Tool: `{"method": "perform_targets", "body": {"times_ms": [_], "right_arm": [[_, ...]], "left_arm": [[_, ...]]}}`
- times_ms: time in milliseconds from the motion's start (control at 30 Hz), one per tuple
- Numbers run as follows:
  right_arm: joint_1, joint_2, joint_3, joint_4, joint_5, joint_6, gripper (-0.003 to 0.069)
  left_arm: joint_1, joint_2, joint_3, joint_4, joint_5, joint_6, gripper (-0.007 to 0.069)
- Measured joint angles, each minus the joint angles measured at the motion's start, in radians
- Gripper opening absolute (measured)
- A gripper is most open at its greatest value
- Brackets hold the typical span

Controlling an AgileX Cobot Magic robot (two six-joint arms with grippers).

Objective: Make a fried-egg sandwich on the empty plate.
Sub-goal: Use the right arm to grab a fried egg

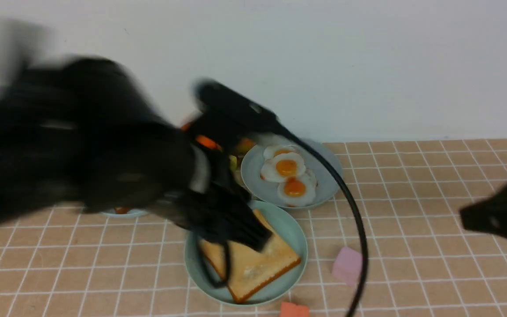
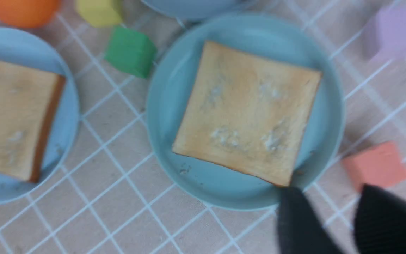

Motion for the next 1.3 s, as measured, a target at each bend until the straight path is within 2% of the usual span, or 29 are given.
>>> {"method": "perform_targets", "body": {"times_ms": [33,67,100,200,367,433,567,633,667,733,767,800,867,933,1067,1200,1233,1300], "right_arm": [[0.000,0.009,-0.005,0.004,0.000,-0.005,0.0195],[0.001,0.077,-0.045,0.045,-0.005,-0.036,0.0157],[0.005,0.119,-0.072,0.065,-0.010,-0.057,0.0136],[0.036,0.230,-0.150,0.090,-0.021,-0.103,0.0096],[0.114,0.383,-0.274,0.086,-0.027,-0.111,0.0087],[0.158,0.479,-0.357,0.085,-0.032,-0.107,0.0100],[0.171,0.596,-0.456,0.088,-0.031,-0.052,0.0146],[0.171,0.707,-0.551,0.086,-0.031,0.005,0.0218],[0.171,0.715,-0.558,0.085,-0.031,0.007,0.0224],[0.170,0.806,-0.640,0.084,-0.031,0.028,0.0294],[0.170,0.821,-0.653,0.084,-0.031,0.029,0.0306],[0.170,0.878,-0.707,0.084,-0.031,0.040,0.0347],[0.166,0.941,-0.765,0.083,-0.030,0.055,0.0384],[0.159,0.976,-0.798,0.084,-0.028,0.065,0.0395],[0.128,1.027,-0.851,0.082,-0.011,0.095,0.0405],[0.110,1.044,-0.867,0.082,-0.003,0.100,0.0407],[0.108,1.046,-0.867,0.082,-0.003,0.101,0.0407],[0.101,1.064,-0.870,0.090,-0.003,0.101,0.0407]], "left_arm": [[0.000,-0.010,0.005,0.000,-0.001,-0.003,0.0120],[0.000,-0.099,0.050,0.000,-0.020,-0.026,0.0013],[0.000,-0.137,0.086,0.000,-0.038,-0.037,-0.0011],[0.000,-0.268,0.210,0.003,-0.097,-0.078,-0.0013],[0.000,-0.401,0.367,0.030,-0.150,-0.181,-0.0013],[0.000,-0.465,0.435,0.067,-0.166,-0.266,-0.0013],[0.000,-0.501,0.457,0.116,-0.172,-0.326,-0.0013],[0.000,-0.506,0.453,0.145,-0.197,-0.340,-0.0013],[0.000,-0.506,0.453,0.145,-0.199,-0.340,-0.0013],[0.000,-0.491,0.445,0.141,-0.219,-0.336,-0.0013],[0.000,-0.486,0.445,0.138,-0.224,-0.335,-0.0013],[0.000,-0.462,0.442,0.133,-0.239,-0.321,-0.0013],[0.000,-0.426,0.439,0.132,-0.253,-0.296,-0.0013],[0.005,-0.396,0.436,0.129,-0.257,-0.281,-0.0013],[0.104,-0.270,0.397,0.065,-0.282,-0.169,-0.0013],[0.238,-0.190,0.334,-0.110,-0.298,0.025,-0.0013],[0.244,-0.187,0.334,-0.122,-0.298,0.038,-0.0013],[0.292,-0.166,0.306,-0.290,-0.300,0.221,-0.0013]]}}
